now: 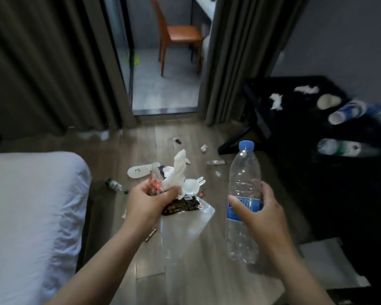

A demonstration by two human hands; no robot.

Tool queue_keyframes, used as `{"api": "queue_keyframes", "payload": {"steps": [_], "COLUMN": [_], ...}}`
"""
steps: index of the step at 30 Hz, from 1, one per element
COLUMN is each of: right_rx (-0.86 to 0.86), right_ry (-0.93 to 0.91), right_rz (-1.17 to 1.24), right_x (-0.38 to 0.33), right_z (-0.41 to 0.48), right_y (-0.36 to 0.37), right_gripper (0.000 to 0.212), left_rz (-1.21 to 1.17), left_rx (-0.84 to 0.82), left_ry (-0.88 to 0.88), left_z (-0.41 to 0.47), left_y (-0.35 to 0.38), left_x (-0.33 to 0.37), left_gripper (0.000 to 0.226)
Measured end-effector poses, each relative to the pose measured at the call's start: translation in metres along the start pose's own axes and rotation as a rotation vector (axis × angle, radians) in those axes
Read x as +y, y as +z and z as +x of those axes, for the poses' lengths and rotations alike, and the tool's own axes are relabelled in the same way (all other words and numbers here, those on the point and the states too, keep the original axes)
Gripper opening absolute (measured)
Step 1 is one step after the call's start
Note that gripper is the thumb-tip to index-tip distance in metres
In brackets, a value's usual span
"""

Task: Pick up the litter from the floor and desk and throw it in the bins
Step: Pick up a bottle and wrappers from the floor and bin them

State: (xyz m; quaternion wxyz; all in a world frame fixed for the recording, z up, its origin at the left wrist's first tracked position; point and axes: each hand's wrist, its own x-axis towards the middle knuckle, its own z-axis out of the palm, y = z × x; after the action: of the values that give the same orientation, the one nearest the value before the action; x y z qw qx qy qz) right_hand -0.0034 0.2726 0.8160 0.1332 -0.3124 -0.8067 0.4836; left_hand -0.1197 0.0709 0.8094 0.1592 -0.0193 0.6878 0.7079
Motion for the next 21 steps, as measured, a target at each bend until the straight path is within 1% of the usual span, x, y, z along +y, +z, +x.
{"api": "queue_keyframes", "payload": {"steps": [2, 5, 9, 11, 13, 14, 18, 21], "right_rx": [0.123, 0.326, 0.476, 0.554, 0.637, 0.684, 0.865, 1.024], "right_ry": [-0.02, -0.039, -0.053, -0.046, -0.034, -0.026, -0.027, -0.009], "right_rz": [0.038, 0.119, 0.163, 0.164, 0.147, 0.144, 0.151, 0.175], "right_x": [-0.038, -0.079, -0.114, -0.125, -0.133, -0.135, -0.133, -0.123], "right_z": [-0.029, -0.079, -0.14, -0.168, -0.2, -0.217, -0.295, -0.367], "right_y": [-0.029, -0.061, -0.101, -0.128, -0.156, -0.17, -0.222, -0.257], "right_gripper": [0.059, 0.048, 0.05, 0.057, 0.069, 0.071, 0.054, 0.052], "left_rz": [0.005, -0.031, -0.029, -0.051, -0.048, -0.046, -0.048, -0.042], "left_rx": [-0.047, -0.15, -0.332, -0.404, -0.475, -0.517, -0.699, -0.836], "left_ry": [0.05, 0.063, 0.118, 0.152, 0.19, 0.195, 0.183, 0.215], "left_z": [-0.021, -0.05, -0.091, -0.113, -0.139, -0.154, -0.223, -0.291], "left_y": [0.001, 0.008, 0.028, 0.043, 0.059, 0.068, 0.107, 0.14], "left_x": [0.042, 0.092, 0.144, 0.167, 0.182, 0.188, 0.195, 0.196], "left_gripper": [0.017, 0.016, 0.022, 0.022, 0.021, 0.022, 0.028, 0.017]}}
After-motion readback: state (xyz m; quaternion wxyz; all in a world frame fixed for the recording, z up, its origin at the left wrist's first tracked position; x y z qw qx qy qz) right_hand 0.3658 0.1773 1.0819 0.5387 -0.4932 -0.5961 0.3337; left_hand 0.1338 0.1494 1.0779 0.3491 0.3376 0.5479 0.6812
